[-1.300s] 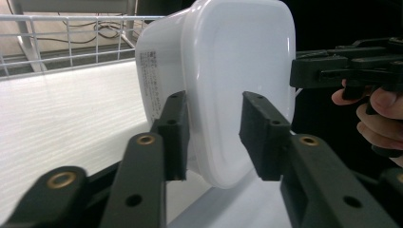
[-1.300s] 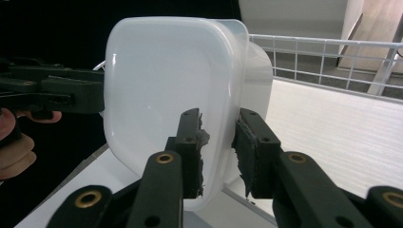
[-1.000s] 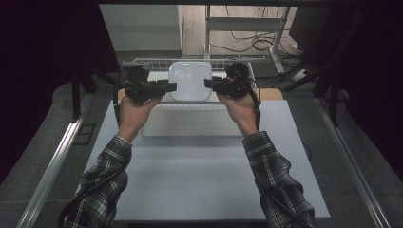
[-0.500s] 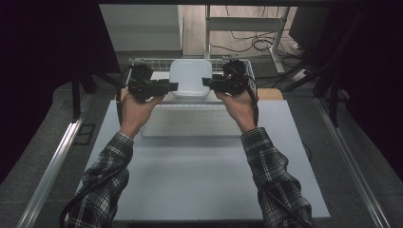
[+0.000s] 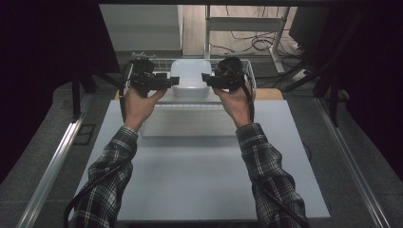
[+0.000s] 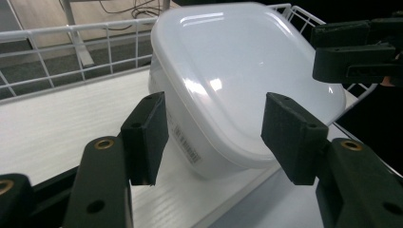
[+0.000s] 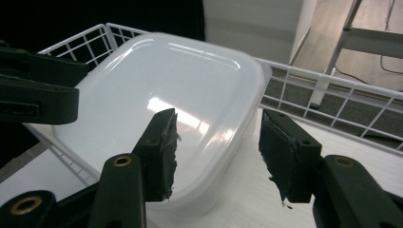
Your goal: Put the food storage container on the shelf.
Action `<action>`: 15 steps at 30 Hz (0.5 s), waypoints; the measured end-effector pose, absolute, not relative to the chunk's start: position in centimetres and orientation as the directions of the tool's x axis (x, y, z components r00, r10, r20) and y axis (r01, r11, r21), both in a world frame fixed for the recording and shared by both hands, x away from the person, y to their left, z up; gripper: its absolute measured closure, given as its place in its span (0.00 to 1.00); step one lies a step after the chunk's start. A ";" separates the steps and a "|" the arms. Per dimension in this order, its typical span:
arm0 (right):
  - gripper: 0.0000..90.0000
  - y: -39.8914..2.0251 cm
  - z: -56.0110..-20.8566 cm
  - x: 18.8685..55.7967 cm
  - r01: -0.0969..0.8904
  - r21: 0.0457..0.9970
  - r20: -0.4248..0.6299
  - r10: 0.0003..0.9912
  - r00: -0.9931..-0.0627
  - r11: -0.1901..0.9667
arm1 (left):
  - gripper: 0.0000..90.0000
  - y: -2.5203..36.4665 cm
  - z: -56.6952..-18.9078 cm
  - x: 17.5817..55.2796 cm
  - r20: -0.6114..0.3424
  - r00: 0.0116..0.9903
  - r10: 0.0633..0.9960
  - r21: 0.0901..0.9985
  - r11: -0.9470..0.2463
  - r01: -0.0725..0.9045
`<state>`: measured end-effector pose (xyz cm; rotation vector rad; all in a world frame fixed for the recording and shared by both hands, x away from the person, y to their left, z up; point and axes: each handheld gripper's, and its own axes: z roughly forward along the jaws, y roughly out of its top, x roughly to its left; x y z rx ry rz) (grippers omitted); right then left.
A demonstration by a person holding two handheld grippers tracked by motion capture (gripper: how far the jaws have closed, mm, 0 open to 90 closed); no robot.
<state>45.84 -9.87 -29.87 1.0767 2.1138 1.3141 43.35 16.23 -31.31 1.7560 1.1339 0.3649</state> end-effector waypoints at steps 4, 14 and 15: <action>0.52 -9.6 -30.0 46.4 0.388 0.890 0.039 0.809 -0.587 0.239 | 0.45 16.2 -31.3 43.7 -0.239 0.510 0.826 0.849 -0.077 0.523; 0.29 -10.1 -30.0 46.6 0.389 0.891 0.068 0.777 -0.625 0.235 | 0.24 15.7 -30.6 42.9 -0.220 0.555 0.802 0.881 -0.081 0.466; 0.27 -10.2 -30.0 46.5 0.390 0.889 0.071 0.770 -0.634 0.239 | 0.24 15.7 -30.5 42.9 -0.227 0.569 0.791 0.880 -0.084 0.468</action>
